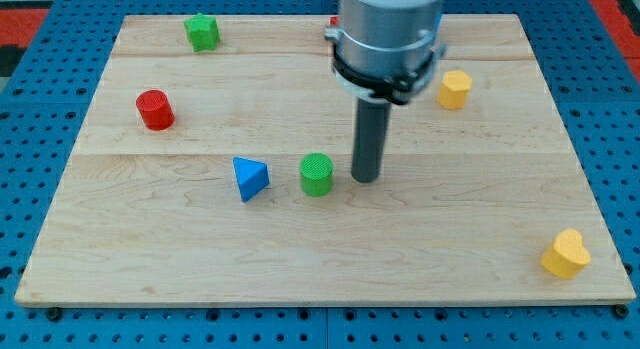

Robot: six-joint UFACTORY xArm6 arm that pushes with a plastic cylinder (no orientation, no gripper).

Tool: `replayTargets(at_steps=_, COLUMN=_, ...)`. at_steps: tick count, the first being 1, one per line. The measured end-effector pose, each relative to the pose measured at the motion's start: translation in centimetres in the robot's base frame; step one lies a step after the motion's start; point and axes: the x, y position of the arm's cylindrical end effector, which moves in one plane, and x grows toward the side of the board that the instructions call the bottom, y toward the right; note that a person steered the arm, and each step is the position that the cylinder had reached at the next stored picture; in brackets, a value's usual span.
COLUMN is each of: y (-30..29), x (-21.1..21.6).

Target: Go and keep the green circle at the bottom side of the red circle

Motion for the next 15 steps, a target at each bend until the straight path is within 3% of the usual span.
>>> replayTargets(at_steps=1, y=-6.1, x=-0.1)
replayTargets(at_steps=5, y=-11.4, x=9.9)
replayTargets(at_steps=7, y=-24.2, x=10.1)
replayTargets(at_steps=8, y=-22.5, x=10.1)
replayTargets(at_steps=9, y=-22.6, x=6.9)
replayTargets(at_steps=11, y=-24.0, x=4.7)
replayTargets(at_steps=12, y=-26.3, x=-0.3)
replayTargets(at_steps=13, y=-30.6, x=0.8)
replayTargets(at_steps=14, y=-27.9, x=4.8)
replayTargets(at_steps=15, y=-26.9, x=4.2)
